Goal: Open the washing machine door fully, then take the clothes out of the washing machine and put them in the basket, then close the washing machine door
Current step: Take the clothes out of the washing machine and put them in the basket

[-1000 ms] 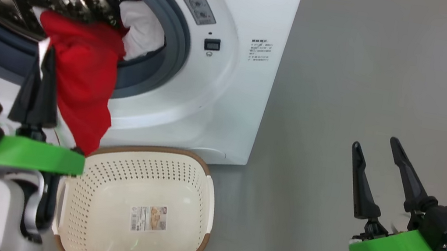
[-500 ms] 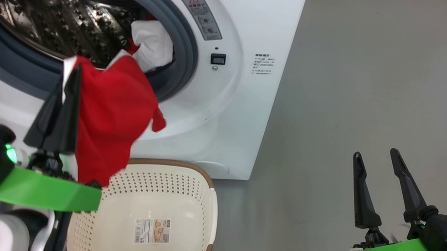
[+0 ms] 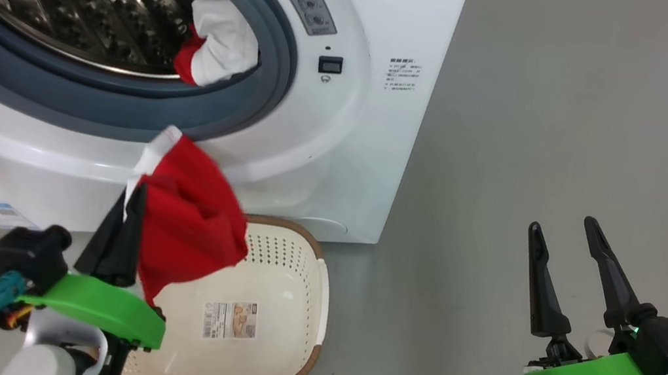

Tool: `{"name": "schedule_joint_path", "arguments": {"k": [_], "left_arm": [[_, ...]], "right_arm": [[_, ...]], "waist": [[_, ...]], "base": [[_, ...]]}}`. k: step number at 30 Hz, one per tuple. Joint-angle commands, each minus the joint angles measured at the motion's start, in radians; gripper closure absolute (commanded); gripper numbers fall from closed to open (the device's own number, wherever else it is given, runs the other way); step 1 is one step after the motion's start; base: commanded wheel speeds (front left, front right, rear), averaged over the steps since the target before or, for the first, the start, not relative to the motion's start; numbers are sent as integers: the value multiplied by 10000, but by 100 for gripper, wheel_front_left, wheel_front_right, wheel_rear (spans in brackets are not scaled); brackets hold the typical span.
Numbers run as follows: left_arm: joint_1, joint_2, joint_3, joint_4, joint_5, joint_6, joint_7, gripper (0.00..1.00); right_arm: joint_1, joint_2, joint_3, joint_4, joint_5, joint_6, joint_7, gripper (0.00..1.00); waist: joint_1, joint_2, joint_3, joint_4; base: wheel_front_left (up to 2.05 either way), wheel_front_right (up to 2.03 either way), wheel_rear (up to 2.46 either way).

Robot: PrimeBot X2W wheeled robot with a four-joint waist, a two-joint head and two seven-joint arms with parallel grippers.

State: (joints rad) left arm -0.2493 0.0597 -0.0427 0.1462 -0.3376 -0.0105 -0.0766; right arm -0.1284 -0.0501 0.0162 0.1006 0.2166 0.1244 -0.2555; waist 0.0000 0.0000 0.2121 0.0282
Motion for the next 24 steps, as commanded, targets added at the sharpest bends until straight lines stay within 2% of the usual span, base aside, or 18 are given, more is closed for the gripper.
{"name": "schedule_joint_path", "arguments": {"k": [1,12,24], "left_arm": [[-469,126,257,237,-60,-50,-194,100],[-1826,77,58,4073,-169,-310,-1163,100],[-3771,-47,-313,8480,-651,-724,-1478,100]], "right_arm": [[-321,-1,245,-278,-68,63,-63,0],[-592,-1,273,-295,-81,63,-63,0],[-1071,-1,480,-320,-168,63,-63,0]], "waist": [[0,0,171,-43],[0,0,832,-68],[0,0,1621,-166]], "base": [[0,0,0],[0,0,0],[0,0,0]]}}
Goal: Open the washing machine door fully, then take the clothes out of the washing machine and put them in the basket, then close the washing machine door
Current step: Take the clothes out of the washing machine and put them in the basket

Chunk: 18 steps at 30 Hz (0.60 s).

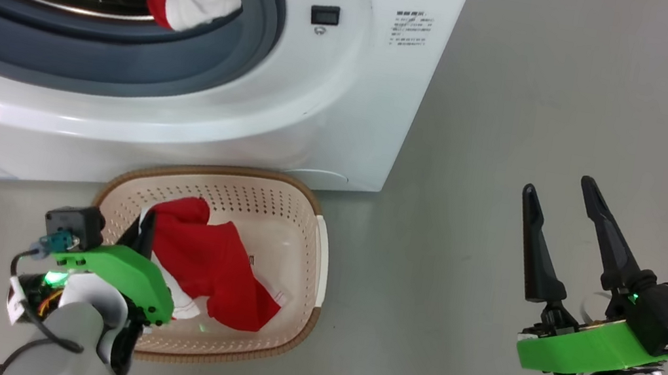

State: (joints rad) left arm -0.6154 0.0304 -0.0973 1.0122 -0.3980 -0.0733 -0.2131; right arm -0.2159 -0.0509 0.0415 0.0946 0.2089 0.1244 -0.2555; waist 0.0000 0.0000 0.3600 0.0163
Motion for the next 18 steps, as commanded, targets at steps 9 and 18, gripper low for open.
{"name": "schedule_joint_path", "arguments": {"k": [9,18], "left_arm": [[-1189,206,-126,1989,-406,-310,299,100],[-1443,200,-701,2590,-692,-352,968,51]], "right_arm": [[-604,7,494,-252,-106,63,-63,0],[-765,7,632,-189,-73,63,-63,0]], "waist": [[0,0,824,-306],[0,0,1010,-460]], "base": [[0,0,0],[0,0,0]]}}
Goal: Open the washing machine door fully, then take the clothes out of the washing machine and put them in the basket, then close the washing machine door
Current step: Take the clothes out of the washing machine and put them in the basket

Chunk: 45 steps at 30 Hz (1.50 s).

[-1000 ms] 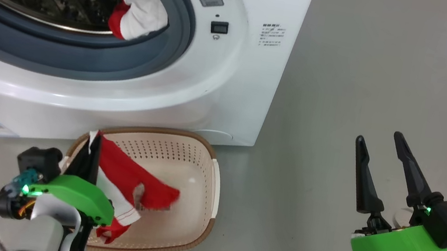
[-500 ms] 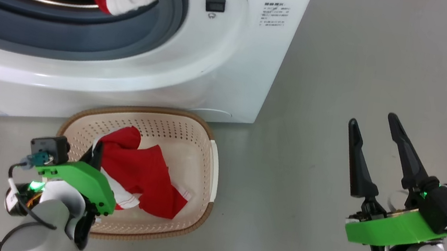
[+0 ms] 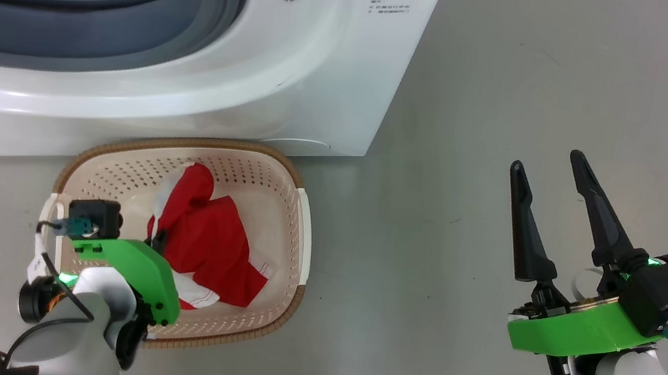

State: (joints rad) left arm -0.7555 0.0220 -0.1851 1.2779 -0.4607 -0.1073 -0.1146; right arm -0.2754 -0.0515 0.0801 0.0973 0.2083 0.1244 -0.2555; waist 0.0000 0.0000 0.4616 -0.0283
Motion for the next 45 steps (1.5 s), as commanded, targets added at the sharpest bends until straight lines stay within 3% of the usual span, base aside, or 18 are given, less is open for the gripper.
{"name": "schedule_joint_path", "arguments": {"k": [1,2,19,28,45], "left_arm": [[-41,285,136,-46,-89,0,-21,22],[-34,285,82,-28,-95,10,-43,0],[806,411,-373,-810,-518,-220,-1452,0],[2002,836,-71,-2979,27,-182,-1469,0],[4800,778,1546,-7061,546,-188,-1471,0]], "right_arm": [[-164,13,252,-202,-65,63,-63,0],[-158,13,253,-183,-62,63,-63,0],[438,13,-114,49,-14,63,-63,0],[956,13,-297,42,17,63,-63,0],[2134,13,-784,-15,50,63,-63,0]], "waist": [[0,0,-21,-22],[0,0,-46,-27],[0,0,-1635,233],[0,0,-2727,342],[0,0,-4334,141]], "base": [[0,0,0],[0,0,0],[0,0,0],[0,0,0],[0,0,0]]}}
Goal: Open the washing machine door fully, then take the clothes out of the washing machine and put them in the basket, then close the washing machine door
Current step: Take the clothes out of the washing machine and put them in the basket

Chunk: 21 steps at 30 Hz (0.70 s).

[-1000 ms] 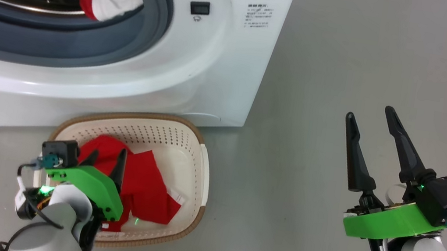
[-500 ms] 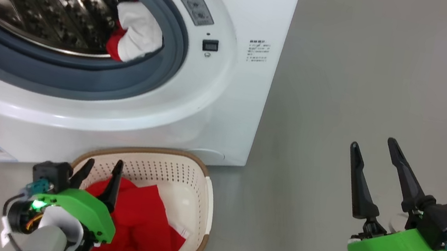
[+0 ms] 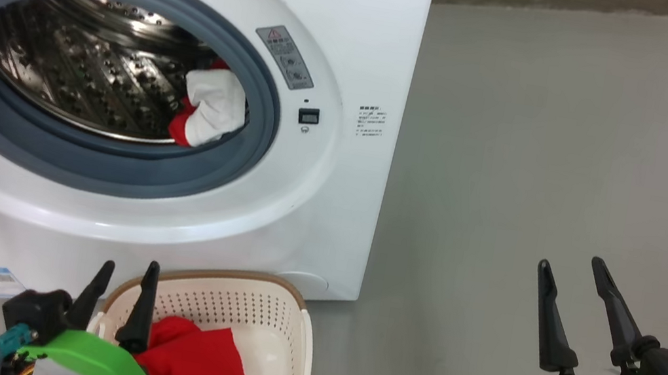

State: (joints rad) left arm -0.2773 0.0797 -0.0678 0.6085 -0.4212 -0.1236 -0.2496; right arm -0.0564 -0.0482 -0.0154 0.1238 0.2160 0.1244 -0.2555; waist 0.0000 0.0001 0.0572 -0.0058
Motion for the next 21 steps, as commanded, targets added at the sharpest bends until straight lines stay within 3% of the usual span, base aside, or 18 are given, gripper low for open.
{"name": "schedule_joint_path", "arguments": {"k": [1,21], "left_arm": [[150,180,428,-547,183,-24,-121,0],[1709,259,1015,-3036,1293,449,-122,0]], "right_arm": [[8,-20,138,-290,-36,63,-63,0],[662,-20,-195,-713,-270,63,-63,0]], "waist": [[0,-1,-360,-95],[0,-1,-779,-246]], "base": [[0,0,0],[0,0,0]]}}
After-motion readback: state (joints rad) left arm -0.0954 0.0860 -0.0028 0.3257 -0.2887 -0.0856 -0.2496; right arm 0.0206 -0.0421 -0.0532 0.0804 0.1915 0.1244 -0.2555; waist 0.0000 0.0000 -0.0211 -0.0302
